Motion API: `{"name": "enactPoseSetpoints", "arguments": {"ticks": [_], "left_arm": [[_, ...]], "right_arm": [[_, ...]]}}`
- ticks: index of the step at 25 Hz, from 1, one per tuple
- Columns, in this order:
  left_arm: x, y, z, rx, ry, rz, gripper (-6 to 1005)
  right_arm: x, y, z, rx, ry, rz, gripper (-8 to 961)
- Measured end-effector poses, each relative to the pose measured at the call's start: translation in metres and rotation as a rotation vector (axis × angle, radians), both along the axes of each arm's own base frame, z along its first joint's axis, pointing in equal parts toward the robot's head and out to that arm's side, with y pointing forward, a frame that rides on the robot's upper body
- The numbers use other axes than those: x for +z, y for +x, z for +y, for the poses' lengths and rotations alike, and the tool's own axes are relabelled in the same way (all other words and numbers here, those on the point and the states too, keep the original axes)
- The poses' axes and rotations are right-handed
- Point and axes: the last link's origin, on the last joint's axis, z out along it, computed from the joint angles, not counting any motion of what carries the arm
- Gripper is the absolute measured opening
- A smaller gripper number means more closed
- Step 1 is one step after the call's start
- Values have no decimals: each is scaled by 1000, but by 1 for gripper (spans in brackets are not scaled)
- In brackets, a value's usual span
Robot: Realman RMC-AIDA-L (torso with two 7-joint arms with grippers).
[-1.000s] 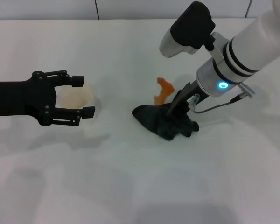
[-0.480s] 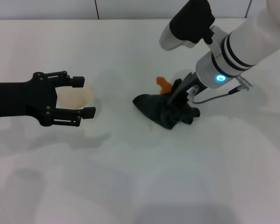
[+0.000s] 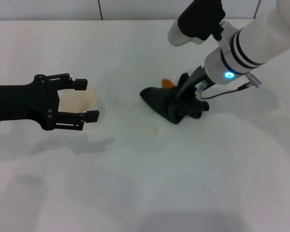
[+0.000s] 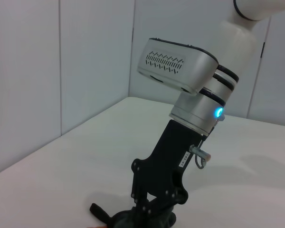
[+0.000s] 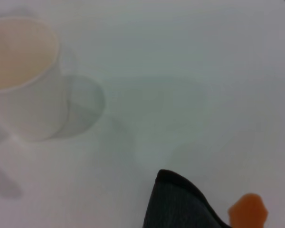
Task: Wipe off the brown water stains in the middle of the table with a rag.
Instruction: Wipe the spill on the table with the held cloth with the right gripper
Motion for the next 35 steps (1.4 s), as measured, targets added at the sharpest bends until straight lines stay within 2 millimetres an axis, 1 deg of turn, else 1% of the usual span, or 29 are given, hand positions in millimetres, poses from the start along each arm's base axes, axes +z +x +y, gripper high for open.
{"name": "enactPoseSetpoints", "arguments": {"ticks": [5,18,35], "left_arm": [[0,0,1,1,3,-1,886],[-1,0,2,5,9,0,886],[-1,1,2,3,10,0,886]], "right_arm": [[1,-1,4,9,26,9,19],[6,3,16,-7,95,35,20],[18,-7,30,-6,176,107,21]]}}
